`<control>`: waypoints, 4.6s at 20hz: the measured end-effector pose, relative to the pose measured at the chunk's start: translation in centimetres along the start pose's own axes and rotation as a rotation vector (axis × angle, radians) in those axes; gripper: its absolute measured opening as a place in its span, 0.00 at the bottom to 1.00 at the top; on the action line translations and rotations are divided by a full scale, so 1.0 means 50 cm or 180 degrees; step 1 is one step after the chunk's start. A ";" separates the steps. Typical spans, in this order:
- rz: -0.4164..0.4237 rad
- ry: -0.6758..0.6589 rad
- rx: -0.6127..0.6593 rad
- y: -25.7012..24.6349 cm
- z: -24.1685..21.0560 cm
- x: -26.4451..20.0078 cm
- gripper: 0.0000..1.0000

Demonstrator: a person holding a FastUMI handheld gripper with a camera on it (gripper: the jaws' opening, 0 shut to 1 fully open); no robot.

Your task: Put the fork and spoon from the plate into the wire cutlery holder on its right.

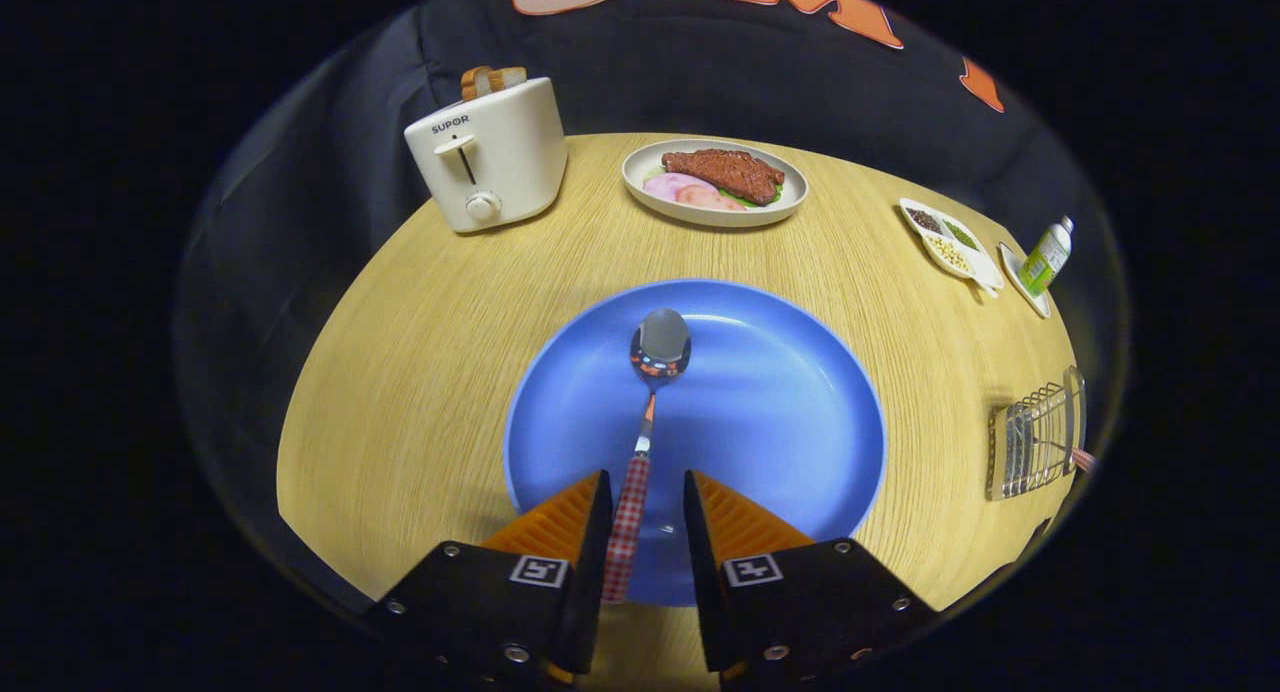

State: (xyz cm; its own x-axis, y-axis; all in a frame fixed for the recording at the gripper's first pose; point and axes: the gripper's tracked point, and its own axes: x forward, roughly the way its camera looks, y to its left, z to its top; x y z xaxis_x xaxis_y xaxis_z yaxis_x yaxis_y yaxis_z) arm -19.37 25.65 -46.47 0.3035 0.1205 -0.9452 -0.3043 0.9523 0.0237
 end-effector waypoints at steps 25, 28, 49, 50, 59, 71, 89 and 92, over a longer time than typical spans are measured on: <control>-0.0444 -0.0951 0.0395 -0.392 0.122 -0.272 0.09; -0.0564 -0.0879 0.0564 -0.473 0.090 -0.305 0.08; -0.0266 0.1246 0.0255 -0.609 -0.101 -0.337 0.09; -0.0245 0.1307 0.0246 -0.610 -0.101 -0.332 0.09; -0.0010 0.1880 0.0354 -0.618 -0.084 -0.274 0.09; -0.0097 0.1240 0.0893 -0.628 0.013 -0.245 0.28; -0.0329 -0.2460 0.0516 -0.572 0.487 -0.551 0.94; -0.0420 -0.2767 0.0383 -0.554 0.521 -0.587 0.94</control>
State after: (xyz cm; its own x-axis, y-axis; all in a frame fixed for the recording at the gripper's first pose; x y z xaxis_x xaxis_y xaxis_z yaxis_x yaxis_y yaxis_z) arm 3.69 3.03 -10.91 0.9229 0.1314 -0.3620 -0.1362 0.9906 0.0125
